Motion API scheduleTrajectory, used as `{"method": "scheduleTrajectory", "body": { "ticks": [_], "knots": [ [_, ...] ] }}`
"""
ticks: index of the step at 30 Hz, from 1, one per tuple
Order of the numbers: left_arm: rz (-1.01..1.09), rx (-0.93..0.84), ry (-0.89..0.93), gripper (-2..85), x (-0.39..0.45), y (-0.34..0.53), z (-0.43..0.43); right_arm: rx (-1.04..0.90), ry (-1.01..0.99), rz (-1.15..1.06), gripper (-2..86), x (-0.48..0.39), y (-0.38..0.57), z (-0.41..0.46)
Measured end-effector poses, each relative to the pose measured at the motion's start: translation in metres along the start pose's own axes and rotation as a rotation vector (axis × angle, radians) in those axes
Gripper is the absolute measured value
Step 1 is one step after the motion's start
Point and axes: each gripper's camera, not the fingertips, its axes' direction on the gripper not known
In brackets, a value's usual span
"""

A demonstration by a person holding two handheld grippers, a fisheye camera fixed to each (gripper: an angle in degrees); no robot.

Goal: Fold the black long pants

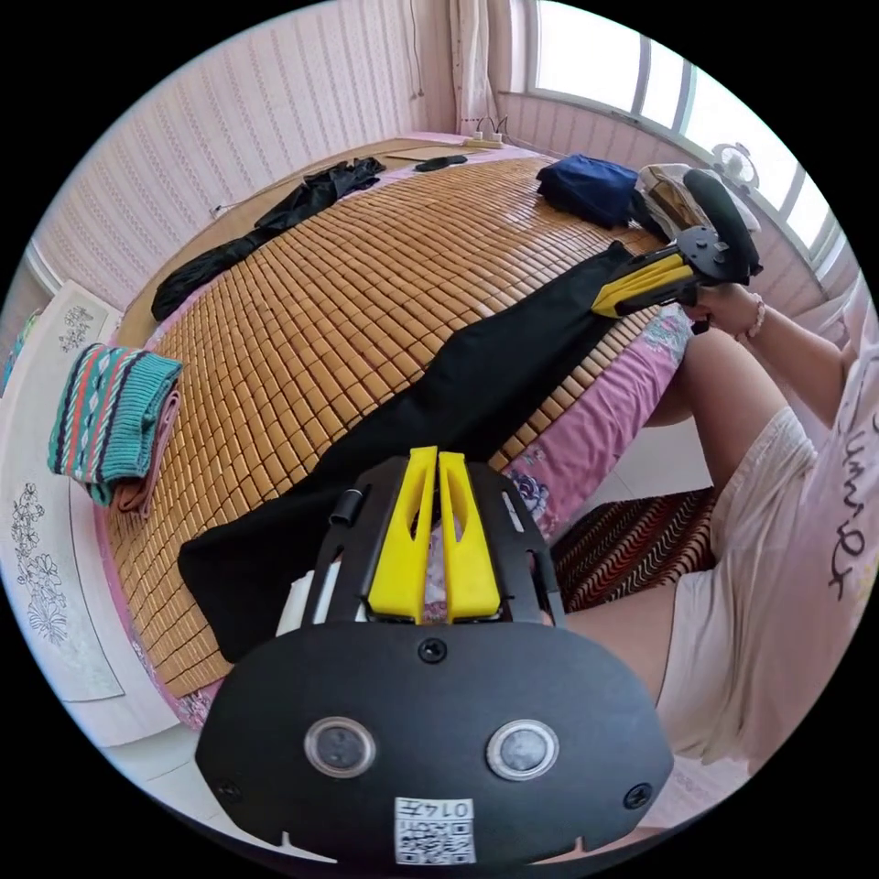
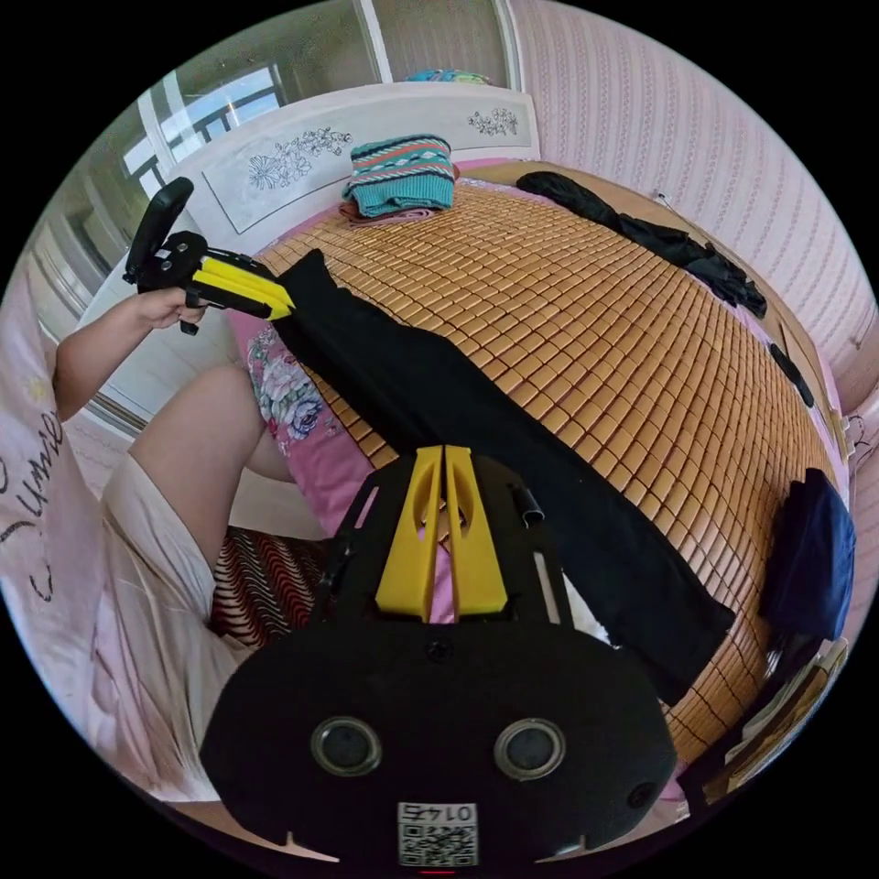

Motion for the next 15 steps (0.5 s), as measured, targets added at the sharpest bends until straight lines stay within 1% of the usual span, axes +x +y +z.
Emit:
{"method": "scheduleTrajectory", "body": {
  "ticks": [2,3,5,8,11,13,14,15],
  "knots": [
    [-0.032,-0.039,0.022,-0.9,0.005,0.006,0.02,-0.015,-0.027,0.051,0.2,0.005,0.01,0.014],
    [-0.063,-0.085,0.051,-0.9,0.006,0.009,0.037,-0.036,-0.07,0.091,0.4,0.009,0.014,0.024],
    [-0.106,-0.126,0.05,-0.8,0.007,0.012,0.055,-0.033,-0.09,0.144,0.9,0.013,0.019,0.029],
    [-0.134,-0.124,0.038,-0.3,0.006,0.013,0.054,0.028,0.002,0.194,3.4,0.019,0.033,0.017],
    [-0.126,-0.085,0.016,0.0,0.002,0.012,0.033,0.025,0.196,0.338,7.4,0.045,0.058,0.001],
    [-0.126,-0.062,-0.025,0.0,-0.003,0.008,0.021,0.044,0.354,0.579,8.1,0.082,0.087,-0.016],
    [-0.131,-0.03,-0.041,-0.1,-0.007,0.004,0.014,0.057,0.377,0.639,8.2,0.091,0.095,-0.021],
    [-0.136,0.009,-0.042,-0.2,-0.011,0.0,0.01,0.093,0.405,0.749,8.3,0.108,0.11,-0.029]
  ]
}}
